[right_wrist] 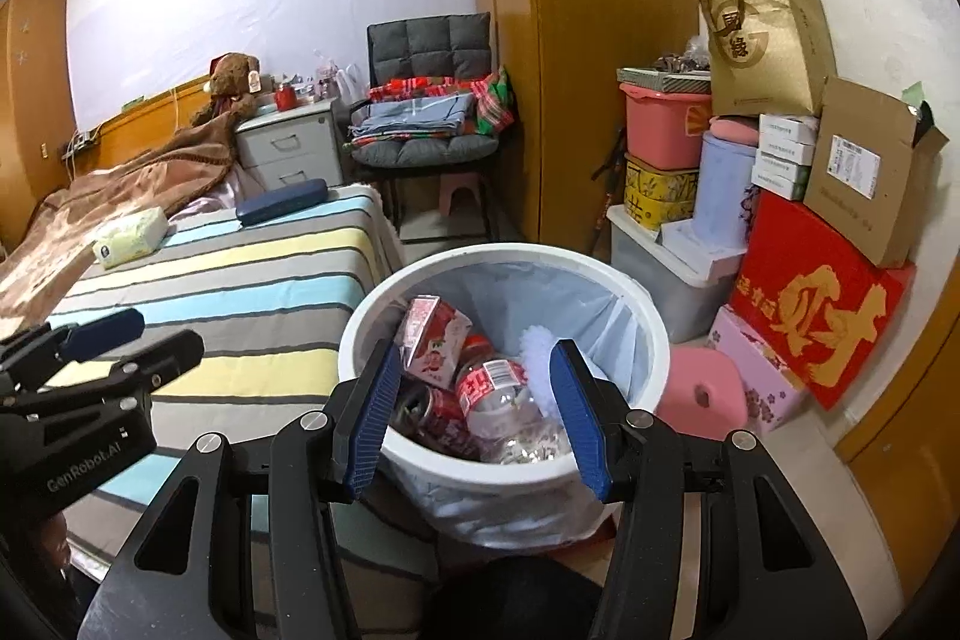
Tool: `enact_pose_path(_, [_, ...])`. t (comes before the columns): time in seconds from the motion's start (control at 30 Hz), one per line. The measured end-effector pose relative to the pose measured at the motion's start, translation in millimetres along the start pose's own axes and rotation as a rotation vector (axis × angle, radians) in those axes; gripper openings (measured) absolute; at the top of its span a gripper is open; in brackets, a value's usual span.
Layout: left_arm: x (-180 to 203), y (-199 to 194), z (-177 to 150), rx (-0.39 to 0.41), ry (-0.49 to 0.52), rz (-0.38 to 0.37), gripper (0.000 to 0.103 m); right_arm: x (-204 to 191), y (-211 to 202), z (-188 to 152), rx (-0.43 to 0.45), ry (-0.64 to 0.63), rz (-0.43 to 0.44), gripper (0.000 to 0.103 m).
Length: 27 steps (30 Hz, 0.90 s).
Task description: Collect trash
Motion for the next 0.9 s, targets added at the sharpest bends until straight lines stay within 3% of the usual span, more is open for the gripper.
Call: enact_pose_path(0.9, [-6.9,-24.8,-12.1,0.04,-0.037,0.009,0.055,-18.5,-20.6,-17.2,0.035,-0.023,0.016,0.054])
Point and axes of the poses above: each gripper's, at about its wrist camera, not at the fingertips, and y roughly the way its jaws point, x to its right, z to its top, the point moved 7 cm from there along y, roughly the way its jaws point, and after that the axes turned 8 degrees about y, right-handed, at the moved point
